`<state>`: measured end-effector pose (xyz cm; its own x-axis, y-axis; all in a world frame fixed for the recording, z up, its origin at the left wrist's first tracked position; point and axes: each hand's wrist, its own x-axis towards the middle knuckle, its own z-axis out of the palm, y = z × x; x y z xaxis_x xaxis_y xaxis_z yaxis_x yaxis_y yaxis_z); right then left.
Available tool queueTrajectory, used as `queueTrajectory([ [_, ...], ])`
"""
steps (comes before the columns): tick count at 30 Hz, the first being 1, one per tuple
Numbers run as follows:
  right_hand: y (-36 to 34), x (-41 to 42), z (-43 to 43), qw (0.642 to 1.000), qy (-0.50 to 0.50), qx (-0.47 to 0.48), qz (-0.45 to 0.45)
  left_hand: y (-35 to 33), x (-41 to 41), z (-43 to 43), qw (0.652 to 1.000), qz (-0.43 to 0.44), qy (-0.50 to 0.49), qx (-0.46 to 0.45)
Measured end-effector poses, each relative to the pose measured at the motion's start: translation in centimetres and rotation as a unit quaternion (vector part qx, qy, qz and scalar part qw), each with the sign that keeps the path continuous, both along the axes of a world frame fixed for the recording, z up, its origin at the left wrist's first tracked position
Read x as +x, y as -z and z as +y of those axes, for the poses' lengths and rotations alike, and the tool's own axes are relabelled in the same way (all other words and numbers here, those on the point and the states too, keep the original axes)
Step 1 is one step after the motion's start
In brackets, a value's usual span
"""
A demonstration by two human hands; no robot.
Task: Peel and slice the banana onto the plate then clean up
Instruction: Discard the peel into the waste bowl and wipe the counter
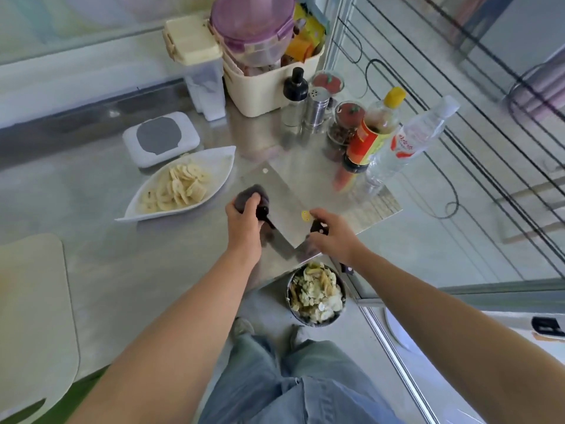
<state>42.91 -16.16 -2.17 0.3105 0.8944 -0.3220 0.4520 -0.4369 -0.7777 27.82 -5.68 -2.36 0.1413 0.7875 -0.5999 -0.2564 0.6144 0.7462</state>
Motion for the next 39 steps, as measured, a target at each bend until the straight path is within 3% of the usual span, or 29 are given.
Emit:
queueTrajectory([
  [5, -0.7, 1.6, -1.7, 0.999, -0.022, -0.02, 0.03, 0.0, 1.2, -1.4, 0.991, 0.102, -0.08, 0.038],
  [13, -1.2, 2.9, -3.6, 0.995, 0.047, -0.03, 0.087, -1.0, -0.7, -1.8, 0.965, 0.151, -0.213, 0.03],
  [17, -1.3, 2.7, -3.5, 0.988, 0.084, -0.007, 0.127, -0.8, -1.7, -2.6, 0.983, 0.149, -0.105, 0.035],
  [19, -1.5, 1.6, -2.8, 0.993, 0.056, 0.019, 0.104, -1.3, -0.4, -3.9, 0.99, 0.13, -0.047, 0.041],
  [23, -1.1, -1.0, -2.2, 0.994, -0.058, 0.079, -0.042, -2.3, 2.9, -5.9, 0.988, 0.132, 0.012, 0.075],
  [27, -0.3, -2.7, -2.5, 0.973, -0.13, 0.154, -0.115, -2.0, 3.0, -5.5, 0.986, 0.158, -0.038, 0.023],
  [32, -1.0, -3.1, -2.3, 0.956, -0.209, 0.165, -0.127, -1.6, 1.3, -4.4, 0.964, 0.232, -0.126, 0.017],
  [39, -0.3, -1.3, -3.4, 0.95, -0.23, 0.179, -0.114, -1.4, -1.3, -2.0, 0.947, 0.248, -0.203, 0.004],
])
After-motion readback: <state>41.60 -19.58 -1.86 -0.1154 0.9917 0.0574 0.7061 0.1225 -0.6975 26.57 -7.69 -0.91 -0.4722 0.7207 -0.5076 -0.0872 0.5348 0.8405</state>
